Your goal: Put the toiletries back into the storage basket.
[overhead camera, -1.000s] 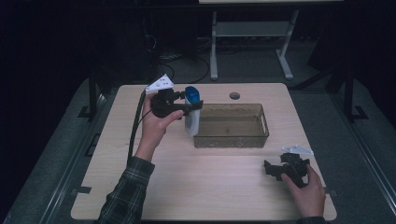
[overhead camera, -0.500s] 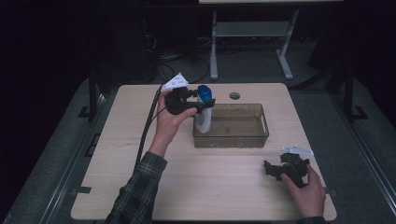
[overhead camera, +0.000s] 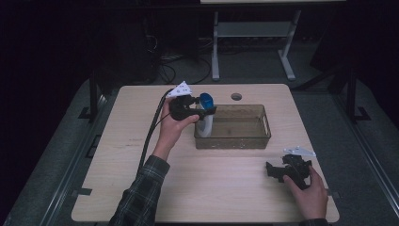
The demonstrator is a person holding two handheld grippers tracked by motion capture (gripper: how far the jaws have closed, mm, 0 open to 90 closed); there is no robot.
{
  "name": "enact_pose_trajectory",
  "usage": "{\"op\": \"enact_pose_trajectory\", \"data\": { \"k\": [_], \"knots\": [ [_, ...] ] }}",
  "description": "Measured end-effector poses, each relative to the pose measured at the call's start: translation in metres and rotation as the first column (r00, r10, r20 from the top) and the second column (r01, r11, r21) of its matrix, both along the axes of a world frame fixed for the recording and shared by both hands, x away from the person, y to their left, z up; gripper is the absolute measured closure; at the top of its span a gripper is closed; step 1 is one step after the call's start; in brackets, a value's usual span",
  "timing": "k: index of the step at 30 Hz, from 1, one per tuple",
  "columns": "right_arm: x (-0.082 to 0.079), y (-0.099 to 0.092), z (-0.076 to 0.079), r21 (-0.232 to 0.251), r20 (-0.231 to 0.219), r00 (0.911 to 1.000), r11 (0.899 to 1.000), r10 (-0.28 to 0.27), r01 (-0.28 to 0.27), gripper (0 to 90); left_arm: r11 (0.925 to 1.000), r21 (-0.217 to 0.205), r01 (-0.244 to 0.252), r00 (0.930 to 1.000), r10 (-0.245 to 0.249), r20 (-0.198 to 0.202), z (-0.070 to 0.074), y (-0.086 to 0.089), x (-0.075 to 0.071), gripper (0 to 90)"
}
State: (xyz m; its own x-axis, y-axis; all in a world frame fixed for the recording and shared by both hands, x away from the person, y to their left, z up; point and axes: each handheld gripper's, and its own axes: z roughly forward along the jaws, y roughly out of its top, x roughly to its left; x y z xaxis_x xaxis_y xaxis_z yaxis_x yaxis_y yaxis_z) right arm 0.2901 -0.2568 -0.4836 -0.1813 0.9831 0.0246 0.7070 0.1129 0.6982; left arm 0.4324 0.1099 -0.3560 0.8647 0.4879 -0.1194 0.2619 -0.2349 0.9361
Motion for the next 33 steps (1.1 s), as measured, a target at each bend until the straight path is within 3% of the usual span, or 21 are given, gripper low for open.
{"op": "enact_pose_trajectory", "data": {
  "k": [26, 33],
  "knots": [
    [0.0, 0.0, 0.0, 0.0, 0.0, 1.0, 1.0, 0.002, -0.002, 0.0, 0.9977, 0.051, 0.044, 0.999, -0.043, -0.011, -0.03, 0.007, -0.006, 35.9],
    [0.0, 0.0, 0.0, -0.001, 0.0, 1.0, 1.0, 0.002, -0.002, 0.0, 0.9983, 0.046, 0.036, 0.9993, -0.035, -0.015, -0.034, 0.009, -0.008, 35.9]
  ]
}}
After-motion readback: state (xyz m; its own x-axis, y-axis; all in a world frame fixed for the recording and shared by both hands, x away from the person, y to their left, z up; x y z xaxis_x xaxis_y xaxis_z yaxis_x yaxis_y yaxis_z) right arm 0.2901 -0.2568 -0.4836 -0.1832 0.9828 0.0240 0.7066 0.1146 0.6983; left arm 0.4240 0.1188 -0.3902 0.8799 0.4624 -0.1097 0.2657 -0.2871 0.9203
